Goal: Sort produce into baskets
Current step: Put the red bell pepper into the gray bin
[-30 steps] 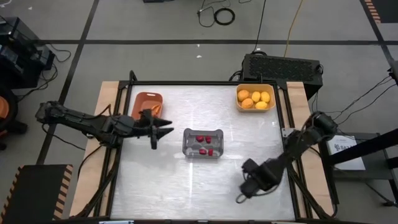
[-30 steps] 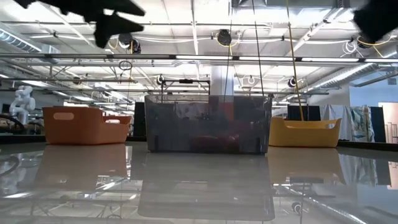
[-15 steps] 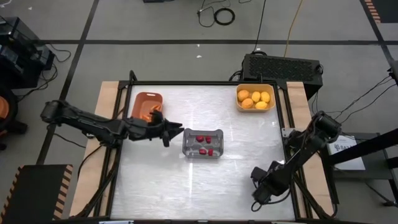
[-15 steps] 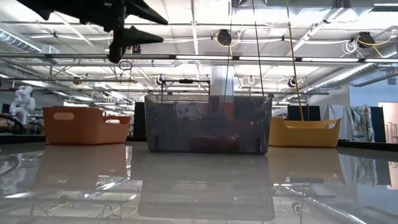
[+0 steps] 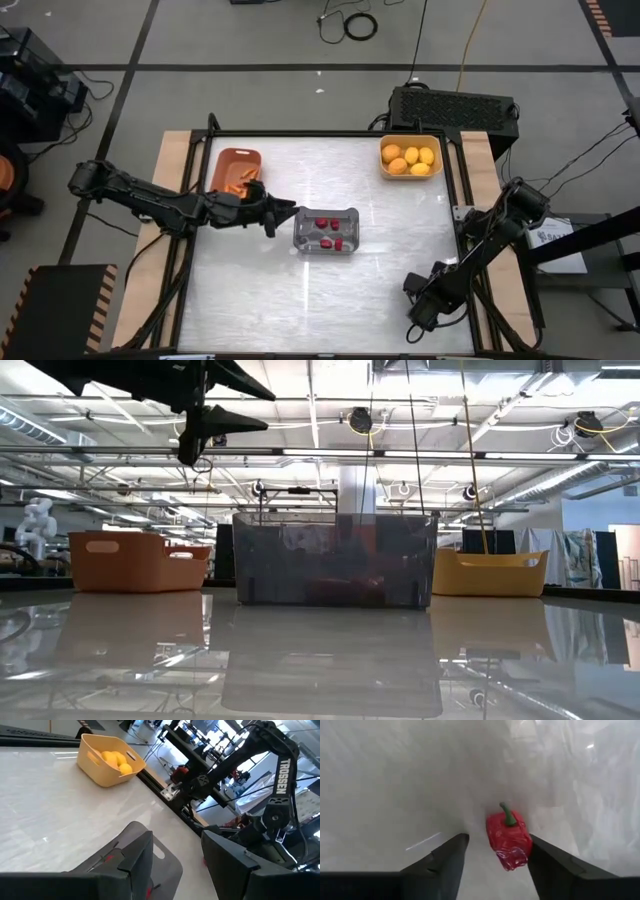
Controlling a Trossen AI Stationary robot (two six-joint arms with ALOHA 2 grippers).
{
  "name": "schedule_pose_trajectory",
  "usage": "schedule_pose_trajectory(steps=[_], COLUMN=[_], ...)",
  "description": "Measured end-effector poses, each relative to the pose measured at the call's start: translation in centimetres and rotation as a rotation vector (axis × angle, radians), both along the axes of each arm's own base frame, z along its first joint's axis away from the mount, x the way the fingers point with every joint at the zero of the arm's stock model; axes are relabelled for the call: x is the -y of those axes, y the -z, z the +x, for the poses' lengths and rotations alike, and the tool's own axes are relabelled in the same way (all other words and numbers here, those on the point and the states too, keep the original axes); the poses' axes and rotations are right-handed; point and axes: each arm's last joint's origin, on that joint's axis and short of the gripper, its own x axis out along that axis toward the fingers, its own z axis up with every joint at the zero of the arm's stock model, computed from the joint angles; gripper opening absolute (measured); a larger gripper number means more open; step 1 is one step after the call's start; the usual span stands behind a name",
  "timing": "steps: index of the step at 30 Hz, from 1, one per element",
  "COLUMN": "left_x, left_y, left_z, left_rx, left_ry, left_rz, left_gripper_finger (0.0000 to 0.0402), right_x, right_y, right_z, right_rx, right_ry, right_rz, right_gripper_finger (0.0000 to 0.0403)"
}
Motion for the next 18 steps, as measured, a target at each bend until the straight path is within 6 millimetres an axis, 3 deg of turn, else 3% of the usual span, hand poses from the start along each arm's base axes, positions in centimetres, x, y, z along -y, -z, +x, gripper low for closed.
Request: schedule_pose_trajectory(steps=[9,18], left_x=[0.4,0.6], left_y=[-0.2,-2.1], left_z=[-0.1,-1.4], left_rx=[-0.002,0.087], left_ry=[0.169,0.310], left_rz=[0.023,0.040], left_gripper_finger=[0.0176,0.0176], right_x=[1.0,4.5], right_y=[-0.6,-3.4], right_z=[0.7,2.2], right_rx=[-0.027,0.025], right_ry=[0.045,0.202], right_rz=[0.028,0.070], right_gripper_finger=[0.0123,0.0083])
